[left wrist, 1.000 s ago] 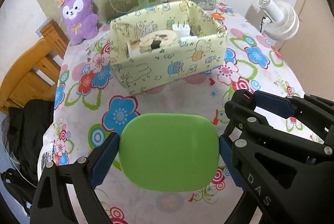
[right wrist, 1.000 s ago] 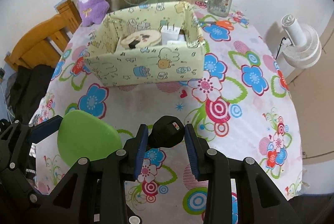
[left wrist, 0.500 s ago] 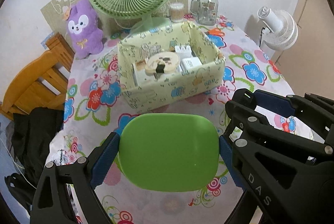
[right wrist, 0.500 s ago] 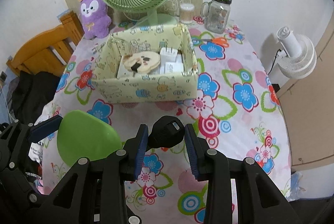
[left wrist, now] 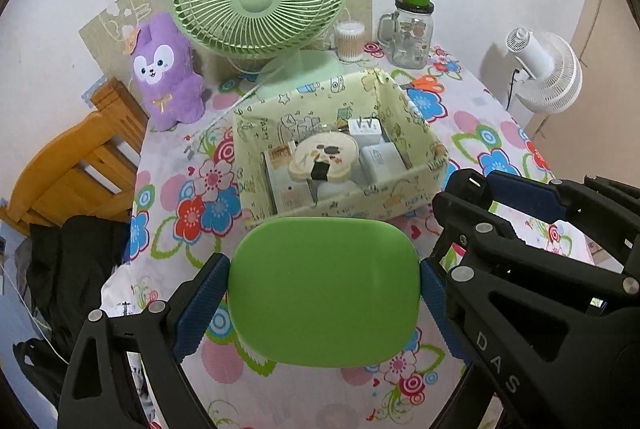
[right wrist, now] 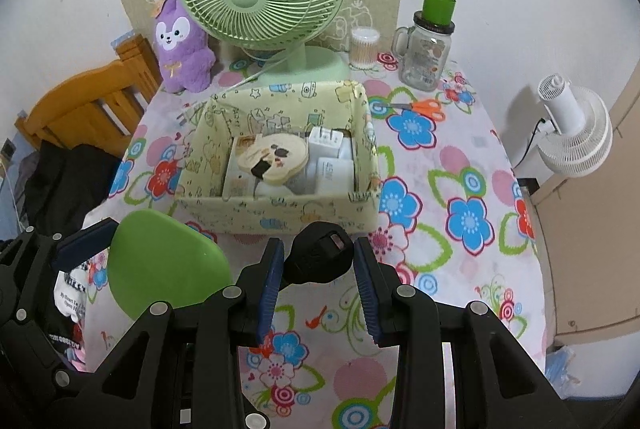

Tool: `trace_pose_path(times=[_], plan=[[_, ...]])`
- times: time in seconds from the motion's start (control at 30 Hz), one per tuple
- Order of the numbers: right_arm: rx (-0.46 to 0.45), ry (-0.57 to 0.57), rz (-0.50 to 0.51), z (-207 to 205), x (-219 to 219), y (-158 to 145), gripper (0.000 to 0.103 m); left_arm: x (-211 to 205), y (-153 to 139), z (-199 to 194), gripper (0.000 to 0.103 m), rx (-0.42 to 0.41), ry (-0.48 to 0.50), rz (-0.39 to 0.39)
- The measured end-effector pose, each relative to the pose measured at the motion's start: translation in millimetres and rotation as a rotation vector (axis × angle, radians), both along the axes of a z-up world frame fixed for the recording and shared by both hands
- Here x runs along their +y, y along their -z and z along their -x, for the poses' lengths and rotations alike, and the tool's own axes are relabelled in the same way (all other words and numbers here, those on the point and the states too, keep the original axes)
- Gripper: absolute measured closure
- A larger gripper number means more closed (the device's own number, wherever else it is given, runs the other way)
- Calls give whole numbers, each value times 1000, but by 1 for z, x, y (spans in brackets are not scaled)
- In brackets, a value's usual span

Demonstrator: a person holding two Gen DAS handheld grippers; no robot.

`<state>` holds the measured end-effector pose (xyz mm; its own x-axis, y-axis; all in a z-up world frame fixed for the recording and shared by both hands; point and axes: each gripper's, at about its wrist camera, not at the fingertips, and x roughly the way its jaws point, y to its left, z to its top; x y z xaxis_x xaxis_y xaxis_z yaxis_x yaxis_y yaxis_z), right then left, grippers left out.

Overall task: Organize rigid objects
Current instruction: 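Carry the green box with the left gripper while the right carries the key toward the fabric box, then lower the key and green box into the fabric box and open both grippers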

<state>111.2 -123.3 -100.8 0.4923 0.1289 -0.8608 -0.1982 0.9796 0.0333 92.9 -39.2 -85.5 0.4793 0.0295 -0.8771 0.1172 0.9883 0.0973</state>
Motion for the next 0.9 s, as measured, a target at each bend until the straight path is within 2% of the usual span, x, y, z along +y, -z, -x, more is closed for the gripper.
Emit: trace_pose_path(times=[0.9], plan=[[34, -64, 23, -89, 8, 20, 65, 5, 22, -81, 8, 33, -49, 11]])
